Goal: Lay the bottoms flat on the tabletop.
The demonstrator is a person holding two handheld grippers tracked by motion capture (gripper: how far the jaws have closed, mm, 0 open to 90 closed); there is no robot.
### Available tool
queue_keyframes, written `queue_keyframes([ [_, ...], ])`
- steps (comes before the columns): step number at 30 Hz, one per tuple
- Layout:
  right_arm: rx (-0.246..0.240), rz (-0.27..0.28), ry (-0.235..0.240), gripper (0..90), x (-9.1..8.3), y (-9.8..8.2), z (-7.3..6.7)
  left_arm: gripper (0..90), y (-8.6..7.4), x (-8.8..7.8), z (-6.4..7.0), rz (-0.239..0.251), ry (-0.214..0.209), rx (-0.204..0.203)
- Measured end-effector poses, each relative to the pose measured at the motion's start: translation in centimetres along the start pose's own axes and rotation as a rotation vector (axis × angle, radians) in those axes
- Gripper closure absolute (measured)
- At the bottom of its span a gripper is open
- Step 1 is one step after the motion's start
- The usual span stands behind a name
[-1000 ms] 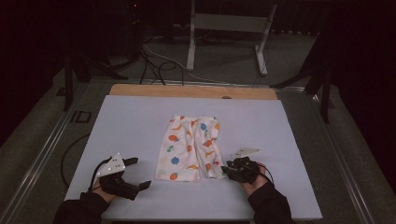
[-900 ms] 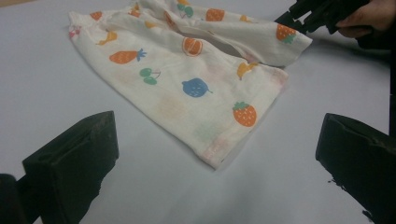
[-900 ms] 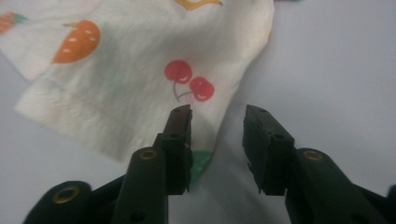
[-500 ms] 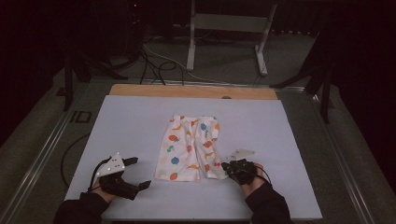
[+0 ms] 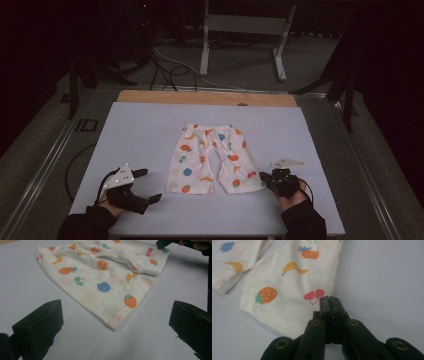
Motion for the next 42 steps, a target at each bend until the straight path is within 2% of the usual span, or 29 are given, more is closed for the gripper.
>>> queue_keyframes([
  [4,0.023,-0.012,-0.02,90.0,0.2,-0.3,0.8,0.1,0.0,0.0,0.0,-0.002,-0.002,0.0],
  [8,0.057,-0.044,-0.063,90.0,0.8,-1.1,2.2,0.1,-0.1,0.0,0.0,-0.002,-0.002,0.0],
  [10,0.072,-0.047,-0.066,90.0,1.0,-1.3,2.6,0.1,0.0,0.0,-0.1,-0.001,-0.001,-0.001],
  [15,0.072,-0.047,-0.107,90.0,1.2,-1.4,3.5,0.1,0.0,0.0,-0.1,-0.001,0.001,-0.002],
  [16,0.076,-0.047,-0.102,89.5,1.2,-1.4,3.6,0.0,0.0,0.0,-0.1,-0.001,0.001,-0.003],
  [18,0.075,-0.028,-0.103,77.9,1.2,-1.2,3.5,0.1,-0.1,0.0,-0.1,-0.003,0.001,0.001],
  [19,0.069,-0.008,-0.077,73.8,1.1,-0.9,3.1,0.0,-0.1,0.0,0.0,-0.003,0.0,0.0],
  [20,0.069,-0.008,-0.077,73.8,1.1,-0.9,3.1,0.0,-0.1,0.0,0.0,-0.003,0.0,0.0],
  [21,0.055,0.014,-0.064,72.0,0.9,-0.5,2.7,0.0,0.0,0.0,-0.1,-0.001,0.002,-0.002],
  [22,0.022,0.055,-0.023,68.7,0.5,0.5,1.3,0.0,0.0,0.0,-0.1,-0.001,0.002,-0.004],
  [25,-0.038,0.1,0.073,68.7,0.0,1.7,-1.7,0.1,-0.1,0.0,-0.1,-0.005,0.001,0.001],
  [29,-0.134,0.095,0.205,71.0,0.3,2.0,-5.8,0.0,-0.1,0.0,0.0,-0.006,0.001,0.001],
  [32,-0.182,0.062,0.258,76.6,1.1,1.5,-7.6,0.0,-0.1,0.1,-0.1,-0.005,0.002,-0.002],
  [36,-0.219,0.016,0.265,80.5,2.4,0.7,-8.2,0.1,-0.1,0.1,0.0,-0.007,0.0,0.002],
  [42,-0.219,-0.04,0.221,85.8,3.8,0.1,-6.8,0.0,-0.1,0.1,0.0,-0.009,-0.003,0.003],
])
Point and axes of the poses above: each handheld gripper's, and its own axes: x roughly forward along the jaws, y roughly out of its top, z roughly to its right, the point moved 9 cm from there along x, roughly forward along the jaws, and after that the axes turned 6 degrees about z, right-handed, at the moved point
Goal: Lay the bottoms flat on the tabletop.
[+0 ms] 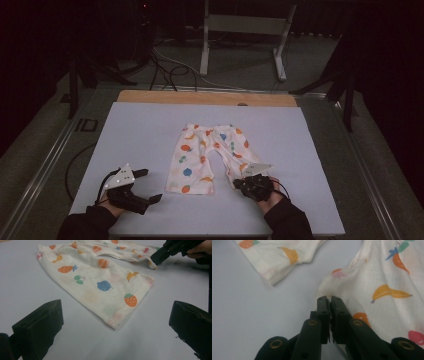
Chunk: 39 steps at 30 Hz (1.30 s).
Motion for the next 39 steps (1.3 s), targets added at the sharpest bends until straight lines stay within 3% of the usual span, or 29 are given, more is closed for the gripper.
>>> queue_keyframes([
  [3,0.019,-0.004,-0.005,84.6,0.2,-0.2,0.2,0.0,0.0,0.0,0.0,-0.001,0.001,-0.001],
  [5,0.031,0.01,0.016,77.2,0.2,-0.1,-0.2,0.1,0.0,0.0,0.0,-0.002,-0.001,-0.001],
  [12,-0.009,0.003,0.041,65.8,1.0,0.1,-1.4,0.0,0.0,0.0,0.0,0.0,-0.001,-0.005],
  [14,-0.014,0.002,0.03,69.0,1.1,0.1,-1.4,0.1,0.0,0.0,0.0,0.0,0.0,-0.005],
  [16,-0.032,-0.004,-0.004,78.6,1.1,0.1,-1.1,0.1,0.0,0.1,0.1,0.0,-0.001,-0.001],
  [19,-0.019,-0.004,-0.015,86.9,0.9,0.3,-0.9,0.1,0.0,0.0,0.0,0.002,0.0,-0.002],
  [23,-0.032,0.026,0.003,87.1,0.2,1.1,-1.4,0.1,0.1,0.0,-0.1,0.002,0.0,-0.003],
  [26,-0.001,0.051,0.047,87.0,-0.3,2.0,-2.2,0.1,0.0,0.0,0.0,0.0,-0.001,0.0],
  [31,-0.035,0.052,0.075,87.0,-0.4,2.6,-3.7,0.0,0.0,0.0,0.0,0.0,-0.003,-0.001],
  [39,-0.027,0.044,0.096,86.2,0.0,2.2,-3.9,0.1,0.0,0.0,0.1,0.001,-0.006,-0.001],
])
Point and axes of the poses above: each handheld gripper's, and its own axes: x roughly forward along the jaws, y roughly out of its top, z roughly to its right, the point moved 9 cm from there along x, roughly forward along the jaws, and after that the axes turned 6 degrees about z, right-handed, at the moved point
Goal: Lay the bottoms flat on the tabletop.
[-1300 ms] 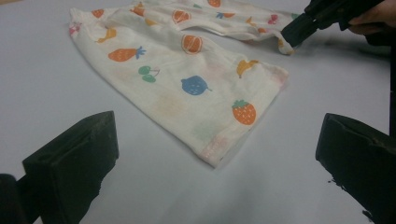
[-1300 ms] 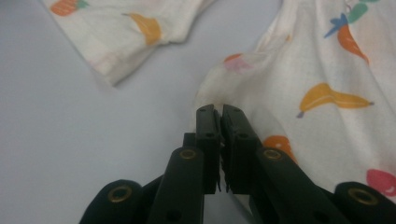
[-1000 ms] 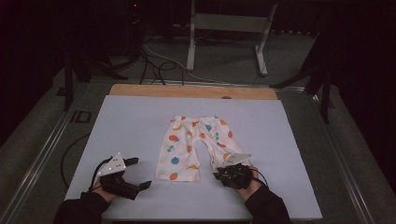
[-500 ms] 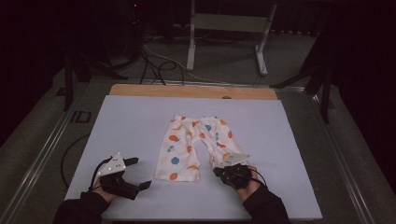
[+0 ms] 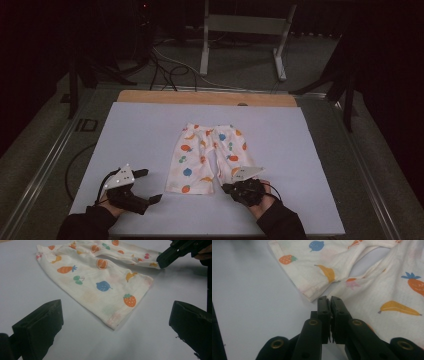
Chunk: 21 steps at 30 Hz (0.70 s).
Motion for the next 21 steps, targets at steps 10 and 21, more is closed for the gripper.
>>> queue_keyframes([
  [10,0.004,0.015,0.041,62.6,0.1,0.0,-0.6,0.1,0.1,0.0,0.2,0.002,-0.006,0.004],
  [21,0.037,0.111,-0.048,40.9,-1.8,0.8,2.2,0.0,0.7,0.2,0.5,0.007,-0.016,0.011],
])
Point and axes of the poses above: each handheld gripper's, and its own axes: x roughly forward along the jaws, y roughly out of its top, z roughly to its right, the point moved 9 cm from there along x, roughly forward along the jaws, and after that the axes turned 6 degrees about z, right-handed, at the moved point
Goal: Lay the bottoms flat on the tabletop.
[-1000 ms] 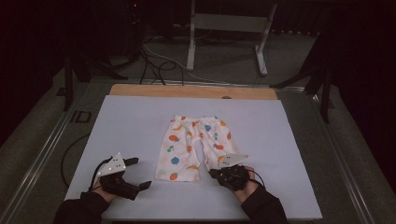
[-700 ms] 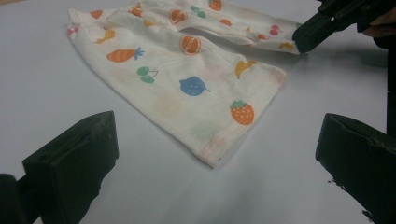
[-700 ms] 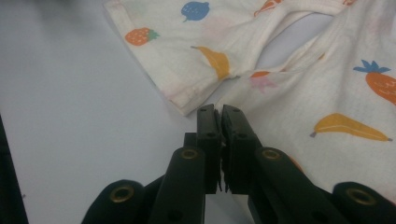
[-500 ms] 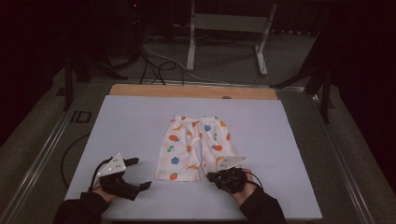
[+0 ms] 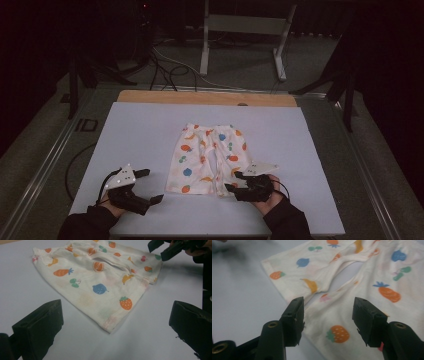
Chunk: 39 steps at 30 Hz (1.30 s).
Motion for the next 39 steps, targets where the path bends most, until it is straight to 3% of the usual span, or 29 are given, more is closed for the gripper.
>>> queue_keyframes([
  [3,0.003,0.017,-0.029,34.9,-0.3,0.5,0.9,0.1,0.8,0.2,0.1,0.01,-0.011,-0.012],
  [6,0.016,0.037,-0.019,23.0,-0.6,1.1,1.7,0.1,1.7,0.8,0.1,0.01,-0.015,0.002],
  [8,0.025,0.045,-0.014,22.3,-0.7,1.3,2.0,0.1,1.9,1.0,0.1,0.01,-0.017,0.005],
  [9,0.035,0.055,-0.011,20.8,-0.7,1.5,2.1,0.1,2.8,1.7,0.0,0.014,-0.021,0.01],
  [12,0.017,0.061,-0.028,17.3,-0.5,2.2,3.3,0.1,3.8,2.8,-0.2,0.006,-0.024,0.018],
  [17,0.005,0.07,-0.081,17.6,0.7,3.1,5.6,0.1,4.8,4.7,-1.2,-0.025,-0.008,0.02],
  [24,-0.021,0.083,-0.143,16.7,2.3,4.0,8.8,0.1,5.1,7.4,-3.4,-0.075,0.031,-0.009],
  [29,0.017,0.066,-0.163,17.6,3.2,4.5,10.8,0.1,5.5,9.1,-5.2,-0.095,0.056,-0.051],
  [32,0.054,0.062,-0.154,15.9,3.9,4.9,11.8,0.2,5.4,10.1,-6.2,-0.122,0.076,-0.039],
  [37,0.069,0.046,-0.173,28.5,5.4,5.3,13.1,5.1,5.3,12.0,-8.5,-0.163,0.157,-0.054],
  [38,0.071,0.034,-0.174,35.2,5.7,5.2,13.5,9.0,5.2,12.4,-9.1,-0.169,0.169,-0.062],
  [39,0.08,0.036,-0.184,35.8,6.0,5.2,13.9,11.5,5.2,12.7,-9.7,-0.182,0.195,-0.063],
])
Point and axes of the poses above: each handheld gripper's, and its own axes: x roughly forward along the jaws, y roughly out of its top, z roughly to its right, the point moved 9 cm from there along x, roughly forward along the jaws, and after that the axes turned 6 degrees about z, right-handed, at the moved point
